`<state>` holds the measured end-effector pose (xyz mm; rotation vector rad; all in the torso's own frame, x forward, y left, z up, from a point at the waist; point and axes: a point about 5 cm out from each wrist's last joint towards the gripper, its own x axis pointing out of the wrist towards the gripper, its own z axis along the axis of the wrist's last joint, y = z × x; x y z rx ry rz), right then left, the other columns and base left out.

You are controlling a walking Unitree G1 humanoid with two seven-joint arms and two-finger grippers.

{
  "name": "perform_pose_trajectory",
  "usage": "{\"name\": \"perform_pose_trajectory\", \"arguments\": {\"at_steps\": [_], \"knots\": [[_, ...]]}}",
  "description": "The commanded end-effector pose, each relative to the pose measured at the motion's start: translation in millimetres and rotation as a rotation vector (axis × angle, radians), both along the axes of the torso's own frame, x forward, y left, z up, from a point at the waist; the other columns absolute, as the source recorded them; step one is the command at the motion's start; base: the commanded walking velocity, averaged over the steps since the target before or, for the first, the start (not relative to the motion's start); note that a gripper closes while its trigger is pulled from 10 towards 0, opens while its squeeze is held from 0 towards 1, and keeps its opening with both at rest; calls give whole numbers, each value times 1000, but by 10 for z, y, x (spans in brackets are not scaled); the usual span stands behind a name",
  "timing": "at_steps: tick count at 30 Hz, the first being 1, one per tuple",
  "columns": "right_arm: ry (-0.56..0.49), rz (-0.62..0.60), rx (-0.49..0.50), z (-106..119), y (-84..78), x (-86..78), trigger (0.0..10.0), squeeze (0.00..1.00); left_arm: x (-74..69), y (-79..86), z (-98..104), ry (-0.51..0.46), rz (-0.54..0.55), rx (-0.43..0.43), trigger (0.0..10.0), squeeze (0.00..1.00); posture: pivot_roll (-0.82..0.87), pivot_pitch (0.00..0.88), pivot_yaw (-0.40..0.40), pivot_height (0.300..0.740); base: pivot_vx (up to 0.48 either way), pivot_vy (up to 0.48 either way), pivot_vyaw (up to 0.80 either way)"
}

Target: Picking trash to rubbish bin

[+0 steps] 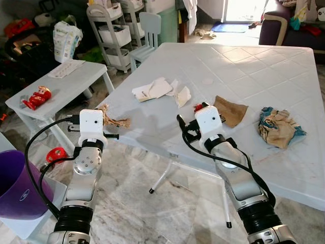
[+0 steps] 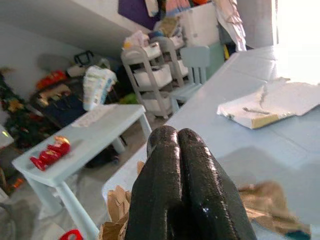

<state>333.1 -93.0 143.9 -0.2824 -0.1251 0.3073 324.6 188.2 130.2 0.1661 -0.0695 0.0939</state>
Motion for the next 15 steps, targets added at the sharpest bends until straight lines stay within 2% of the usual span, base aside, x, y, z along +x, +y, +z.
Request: {"name": "perform_pose_trajectory", "arguments": {"at_steps": [1,4,8,11,15], "knots": [[-28,-27,-4,58,21,58,10000,0,13,18,-8,21,-19,-8,0,0,-92,0,122,740,0,0,0],[-35,-61,-12,81,18,148,10000,0,-48,-41,-76,59,-87,-16,0,0,-64,0,121,740,0,0,0],[-26,-101,-49,58,10,259,10000,0,-209,-66,-159,84,-153,-13,0,0,-25,0,116,740,0,0,0],[18,-113,-61,-30,33,334,10000,0,-387,-68,-241,114,-193,-20,0,0,12,23,106,740,0,0,0],[56,-115,-90,-87,49,399,10000,0,-516,-79,-251,133,-229,-14,0,0,36,54,103,740,0,0,0]]}}
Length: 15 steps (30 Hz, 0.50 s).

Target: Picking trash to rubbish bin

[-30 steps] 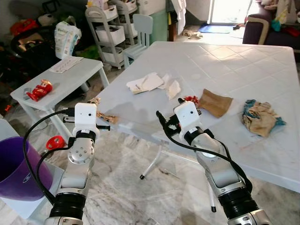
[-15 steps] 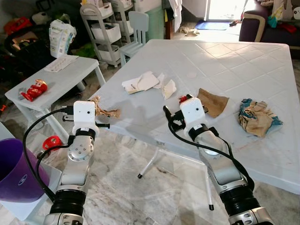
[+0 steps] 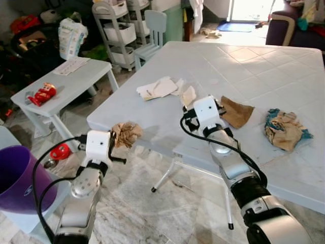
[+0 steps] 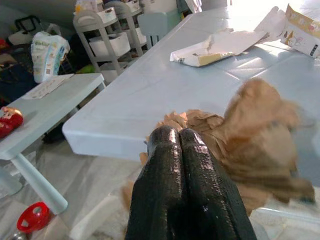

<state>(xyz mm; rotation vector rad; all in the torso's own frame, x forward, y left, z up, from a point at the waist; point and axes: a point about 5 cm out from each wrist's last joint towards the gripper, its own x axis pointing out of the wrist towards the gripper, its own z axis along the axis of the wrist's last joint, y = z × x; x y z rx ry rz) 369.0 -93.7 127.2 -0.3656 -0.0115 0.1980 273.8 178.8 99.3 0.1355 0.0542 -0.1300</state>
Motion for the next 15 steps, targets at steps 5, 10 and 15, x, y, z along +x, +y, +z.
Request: {"name": "perform_pose_trajectory", "arguments": {"at_steps": [5,10,15], "knots": [[-29,-38,-56,68,-32,95,10000,0,-84,6,80,1,-43,11,0,0,50,75,113,740,0,0,0],[-67,-99,-105,98,-120,128,10000,0,-105,3,101,5,-65,22,0,0,55,79,122,740,0,0,0],[-54,-191,-130,64,-261,154,10000,0,-106,9,126,15,-73,27,0,0,59,80,125,740,0,0,0]]}}
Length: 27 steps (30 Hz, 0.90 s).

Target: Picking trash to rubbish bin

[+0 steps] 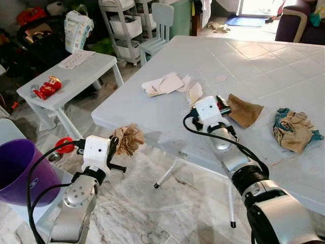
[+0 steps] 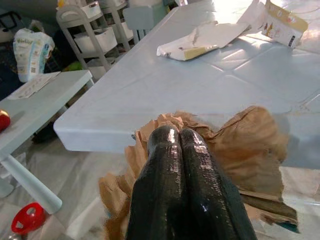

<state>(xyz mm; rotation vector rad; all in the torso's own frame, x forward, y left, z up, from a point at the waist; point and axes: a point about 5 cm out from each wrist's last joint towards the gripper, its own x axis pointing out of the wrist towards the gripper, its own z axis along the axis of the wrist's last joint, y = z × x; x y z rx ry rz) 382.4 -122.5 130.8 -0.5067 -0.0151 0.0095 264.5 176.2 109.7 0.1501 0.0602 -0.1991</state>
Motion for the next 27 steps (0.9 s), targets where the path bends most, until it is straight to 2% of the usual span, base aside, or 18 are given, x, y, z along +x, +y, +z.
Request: {"name": "perform_pose_trajectory", "arguments": {"at_steps": [1,8,9,10,11,12,27], "knots": [[11,-14,22,12,14,20,10000,0,-13,37,25,6,-4,14,0,0,59,81,125,740,0,0,0],[110,-16,147,-114,6,-1,10000,0,-26,20,22,17,-7,8,0,0,56,83,127,740,0,0,0],[115,-12,171,-122,4,-4,8588,0,-27,12,24,19,-8,5,0,0,56,83,128,740,0,0,0],[117,-9,170,-127,1,-5,4275,0,-28,7,25,20,-9,3,0,0,56,84,128,740,0,0,0],[117,-8,175,-128,1,-6,510,0,-28,6,25,21,-9,2,0,0,57,84,129,740,0,0,0],[118,-6,184,-130,1,-6,0,0,-28,6,25,21,-9,2,0,0,57,84,129,740,0,0,0],[116,15,214,-150,51,-20,0,0,-6,17,44,24,-9,5,0,0,63,87,136,740,0,0,0]]}}
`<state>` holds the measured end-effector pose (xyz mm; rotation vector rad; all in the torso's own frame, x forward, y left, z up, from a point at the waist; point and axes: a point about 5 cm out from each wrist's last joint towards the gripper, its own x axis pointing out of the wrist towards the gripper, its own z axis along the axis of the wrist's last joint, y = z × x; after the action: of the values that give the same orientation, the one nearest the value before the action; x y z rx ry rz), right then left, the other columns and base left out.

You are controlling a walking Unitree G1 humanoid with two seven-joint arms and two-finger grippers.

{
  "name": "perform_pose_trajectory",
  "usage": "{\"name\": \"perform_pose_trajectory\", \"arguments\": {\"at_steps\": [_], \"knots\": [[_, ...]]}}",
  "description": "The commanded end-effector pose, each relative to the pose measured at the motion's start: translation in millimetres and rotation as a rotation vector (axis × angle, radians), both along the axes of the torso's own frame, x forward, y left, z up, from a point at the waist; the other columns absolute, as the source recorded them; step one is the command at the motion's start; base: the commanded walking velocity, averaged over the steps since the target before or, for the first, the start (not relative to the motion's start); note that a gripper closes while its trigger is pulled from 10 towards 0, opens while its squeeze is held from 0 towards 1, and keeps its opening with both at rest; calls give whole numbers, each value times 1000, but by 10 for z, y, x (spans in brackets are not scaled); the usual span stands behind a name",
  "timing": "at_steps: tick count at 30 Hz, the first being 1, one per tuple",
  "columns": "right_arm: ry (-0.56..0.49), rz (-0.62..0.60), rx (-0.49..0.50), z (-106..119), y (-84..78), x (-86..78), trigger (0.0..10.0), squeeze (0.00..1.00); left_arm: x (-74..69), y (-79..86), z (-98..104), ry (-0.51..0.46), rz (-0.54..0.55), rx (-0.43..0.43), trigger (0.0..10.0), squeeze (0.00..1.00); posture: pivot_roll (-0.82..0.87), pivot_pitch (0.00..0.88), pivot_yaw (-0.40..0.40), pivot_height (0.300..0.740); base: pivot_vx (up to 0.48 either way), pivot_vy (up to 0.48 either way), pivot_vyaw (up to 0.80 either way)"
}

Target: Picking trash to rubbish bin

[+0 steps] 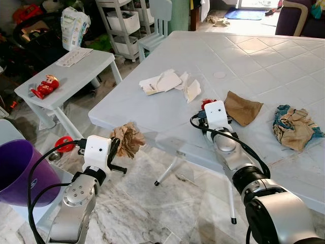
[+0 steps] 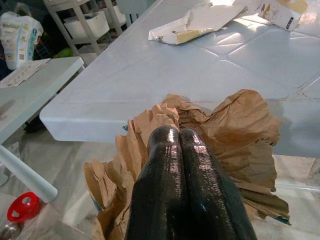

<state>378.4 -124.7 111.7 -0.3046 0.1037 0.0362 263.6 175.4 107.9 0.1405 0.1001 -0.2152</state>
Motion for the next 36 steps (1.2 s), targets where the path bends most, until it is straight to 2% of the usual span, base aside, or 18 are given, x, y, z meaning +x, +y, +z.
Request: {"name": "perform_pose_trajectory", "arguments": {"at_steps": [1,20,26,33,36], "knots": [[-8,16,13,38,74,18,0,0,4,24,62,-17,4,10,0,0,63,87,136,740,0,0,0],[-22,25,38,2,101,-15,0,0,37,20,61,-19,5,8,0,0,57,79,139,740,0,0,0],[-56,46,56,17,128,-31,0,0,69,13,72,-27,8,9,0,0,52,73,141,740,0,0,0],[-155,63,58,138,127,-29,0,0,161,18,122,-64,48,16,0,0,30,51,142,740,0,0,0],[-178,65,60,154,115,-42,0,0,186,9,135,-71,58,-7,0,0,25,46,140,740,0,0,0]]}}
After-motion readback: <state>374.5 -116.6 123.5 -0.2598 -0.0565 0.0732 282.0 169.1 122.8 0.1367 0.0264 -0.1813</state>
